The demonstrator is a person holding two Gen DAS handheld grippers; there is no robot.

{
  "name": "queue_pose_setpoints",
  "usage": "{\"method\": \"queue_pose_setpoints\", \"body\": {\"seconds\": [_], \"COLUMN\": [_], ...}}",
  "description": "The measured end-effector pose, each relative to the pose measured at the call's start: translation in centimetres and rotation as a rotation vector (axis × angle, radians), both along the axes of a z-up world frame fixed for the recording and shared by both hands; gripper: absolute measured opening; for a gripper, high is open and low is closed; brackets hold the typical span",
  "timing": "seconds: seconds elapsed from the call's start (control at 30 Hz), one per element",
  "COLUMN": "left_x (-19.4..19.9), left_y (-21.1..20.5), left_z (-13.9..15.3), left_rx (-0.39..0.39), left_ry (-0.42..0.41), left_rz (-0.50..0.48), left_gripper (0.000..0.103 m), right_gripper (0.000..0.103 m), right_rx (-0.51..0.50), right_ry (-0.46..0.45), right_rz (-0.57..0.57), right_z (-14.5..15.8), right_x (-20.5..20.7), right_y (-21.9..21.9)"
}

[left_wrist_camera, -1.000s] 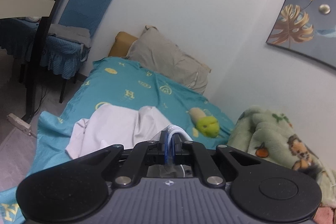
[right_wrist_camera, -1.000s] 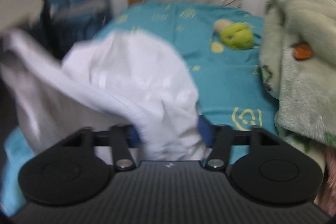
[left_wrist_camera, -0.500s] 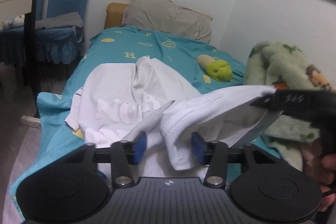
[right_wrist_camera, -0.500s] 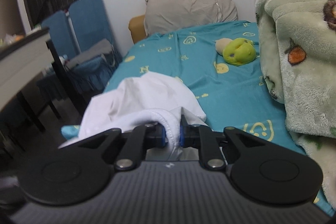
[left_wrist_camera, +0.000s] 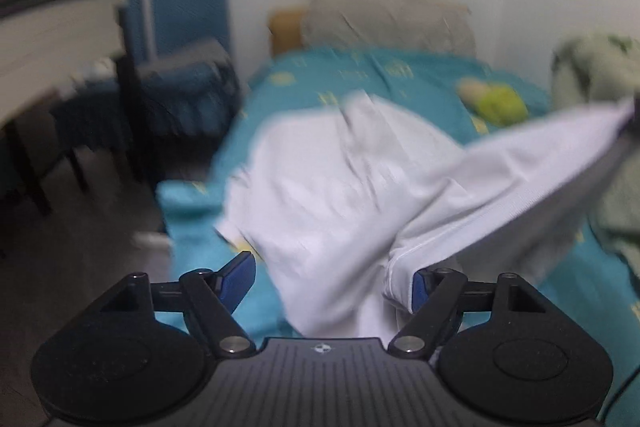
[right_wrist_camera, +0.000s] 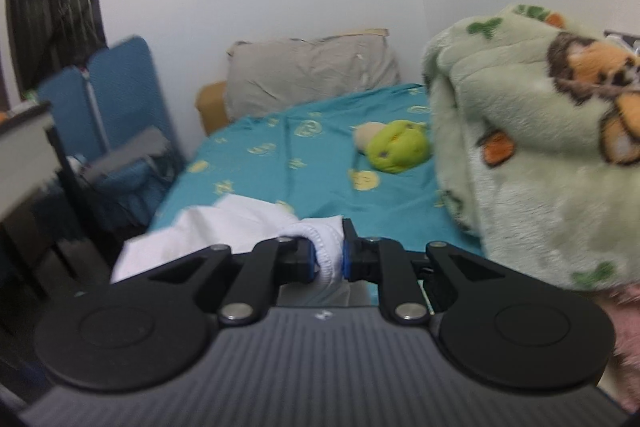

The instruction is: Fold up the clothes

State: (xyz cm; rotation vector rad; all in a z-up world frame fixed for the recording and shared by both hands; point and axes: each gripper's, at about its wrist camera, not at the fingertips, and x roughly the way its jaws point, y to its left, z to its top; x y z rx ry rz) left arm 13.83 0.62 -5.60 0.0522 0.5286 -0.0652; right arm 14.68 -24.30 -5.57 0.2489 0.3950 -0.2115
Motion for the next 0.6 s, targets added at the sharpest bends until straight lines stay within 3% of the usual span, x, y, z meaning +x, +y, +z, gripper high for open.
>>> {"method": "queue_pose_setpoints", "body": {"seconds": [0.1, 0.17, 0.4, 0.5, 0.6], "left_x": [-1.5, -1.8, 0.9, 2.1, 2.6], "left_y": [2.3, 2.9, 1.6, 1.1, 0.2], "left_z": [2.9, 3.6, 1.2, -0.5, -2.4], "left_rx": [-0.090, -0.126, -0.143, -0.110, -0.027], "left_ry": [-0.180, -0.211, 0.027, 0.124, 0.202], "left_rz": [0.077, 0.097, 0.025, 0.007, -0.040], "left_gripper": [0.087, 0.087, 0.085, 0.084, 0.084], "right_gripper": [0.015, 0.015, 0.015, 0.015, 0.016], "right_rx": [-0.013, -0.007, -0.011, -0.002, 0.006], "right_ry": [0.028, 0.022, -0.014, -0.004, 0.022], "right_rz": [-0.009, 0.016, 0.078, 0.061, 0.036], "right_z": [-0.3, -0.3, 0.1, -0.1, -0.5], "right_x": [0.2, 0.2, -0.2, -0.1, 0.3], "right_y": [-0.2, 0.0, 1.1, 0.8, 0.3]}}
